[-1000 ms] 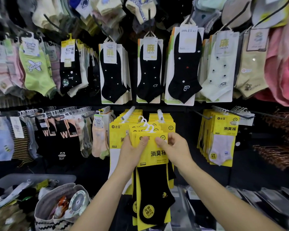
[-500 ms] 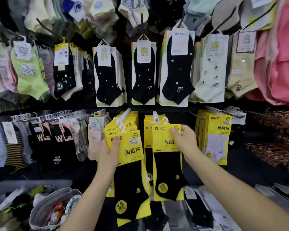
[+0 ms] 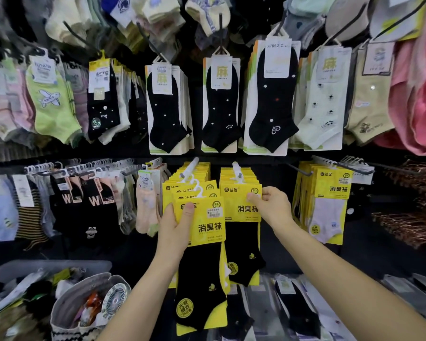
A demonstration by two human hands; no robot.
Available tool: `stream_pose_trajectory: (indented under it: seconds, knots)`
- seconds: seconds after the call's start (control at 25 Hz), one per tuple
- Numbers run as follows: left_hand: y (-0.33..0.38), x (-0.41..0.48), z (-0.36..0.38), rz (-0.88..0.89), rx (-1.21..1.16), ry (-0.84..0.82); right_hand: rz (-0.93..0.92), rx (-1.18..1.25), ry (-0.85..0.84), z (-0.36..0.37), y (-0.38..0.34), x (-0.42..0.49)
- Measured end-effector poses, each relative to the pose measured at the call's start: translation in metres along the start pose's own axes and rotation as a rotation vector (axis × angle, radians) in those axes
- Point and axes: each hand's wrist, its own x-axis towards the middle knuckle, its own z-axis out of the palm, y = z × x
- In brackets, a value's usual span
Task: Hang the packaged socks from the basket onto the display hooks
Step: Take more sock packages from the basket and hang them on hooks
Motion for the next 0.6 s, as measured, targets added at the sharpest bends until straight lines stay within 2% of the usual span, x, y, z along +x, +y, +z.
stream_pose_trajectory:
  seconds: [0.12,0.2,0.28,0.4,0.6]
  knots:
    - [-0.004,0.003,0.010,-0.085,-0.032,0.008,-0.079,0.004,0.093,-0.007,0.004,-0.013]
    - [-0.002,0.002,0.021,-0.083,-0.063,0.022,-0.158,0.109,-0.028,-0.004,-0.001,-0.028]
    - [0.000,0.001,0.031,-0.073,-0.075,0.008,-0.198,0.092,-0.162,0.003,-0.007,-0.040]
    - [-0.002,-0.001,0.042,-0.073,-0.083,-0.011,-0.222,0.065,-0.146,0.000,-0.014,-0.044]
    - [-0.009,-0.002,0.040,-0.066,-0.108,-0.031,-0.143,0.108,-0.164,-0.012,-0.007,-0.035]
